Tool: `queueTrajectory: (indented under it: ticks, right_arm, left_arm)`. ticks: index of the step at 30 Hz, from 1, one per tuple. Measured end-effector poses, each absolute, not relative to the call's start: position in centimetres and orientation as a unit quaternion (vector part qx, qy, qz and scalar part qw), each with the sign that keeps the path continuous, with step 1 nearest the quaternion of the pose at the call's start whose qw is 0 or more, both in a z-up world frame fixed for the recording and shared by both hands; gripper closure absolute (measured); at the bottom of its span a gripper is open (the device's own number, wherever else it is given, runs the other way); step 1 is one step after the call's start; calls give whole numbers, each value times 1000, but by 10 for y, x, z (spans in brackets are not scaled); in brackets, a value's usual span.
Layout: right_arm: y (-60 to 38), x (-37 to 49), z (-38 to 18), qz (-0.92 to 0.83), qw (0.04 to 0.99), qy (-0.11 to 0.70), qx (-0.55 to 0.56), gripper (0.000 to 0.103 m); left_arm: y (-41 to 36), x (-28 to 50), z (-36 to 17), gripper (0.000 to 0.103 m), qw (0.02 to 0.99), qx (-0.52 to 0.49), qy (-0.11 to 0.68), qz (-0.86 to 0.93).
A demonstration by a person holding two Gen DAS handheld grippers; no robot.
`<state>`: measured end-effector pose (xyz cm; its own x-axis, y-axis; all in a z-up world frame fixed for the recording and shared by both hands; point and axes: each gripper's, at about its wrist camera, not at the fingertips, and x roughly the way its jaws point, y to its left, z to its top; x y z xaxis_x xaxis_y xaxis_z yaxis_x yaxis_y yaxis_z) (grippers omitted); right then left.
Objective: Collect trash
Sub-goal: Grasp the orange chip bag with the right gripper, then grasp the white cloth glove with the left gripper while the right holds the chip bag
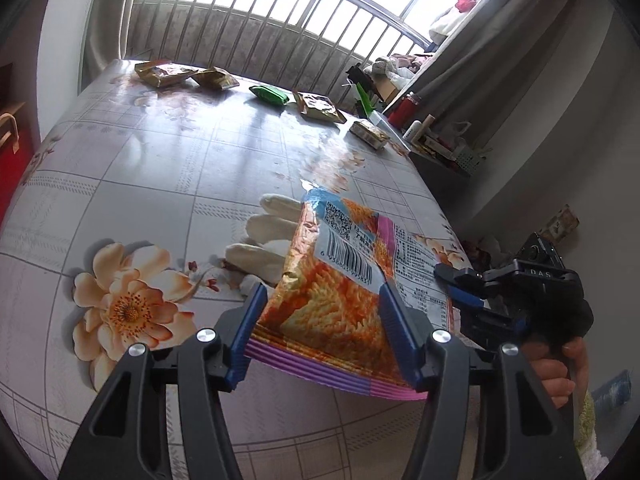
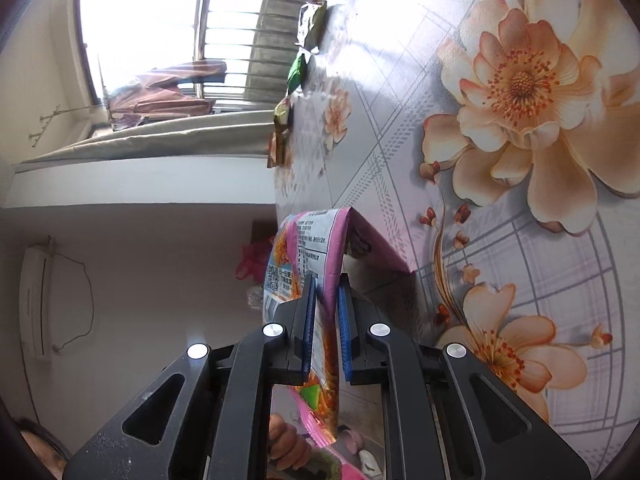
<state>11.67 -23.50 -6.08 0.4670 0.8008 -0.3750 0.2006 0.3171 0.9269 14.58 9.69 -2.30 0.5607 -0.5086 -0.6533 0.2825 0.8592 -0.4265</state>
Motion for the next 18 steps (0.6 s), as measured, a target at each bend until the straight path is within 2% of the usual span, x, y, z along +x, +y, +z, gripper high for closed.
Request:
queueTrajectory:
  ticks: [5,9,18]
  right_arm:
    - [-246,96,-58,209,685,441,541,101]
    - [-276,71,-55,193,699,412,552,102]
    - [-328,12,-66,162,699,360,597,102]
  left_arm:
    - [82,126,-19,47,867,-140,404,-254]
    - [86,117,-21,47,868,-146,404,-247]
    - [75,142,-49,47,839,-182,463,-221]
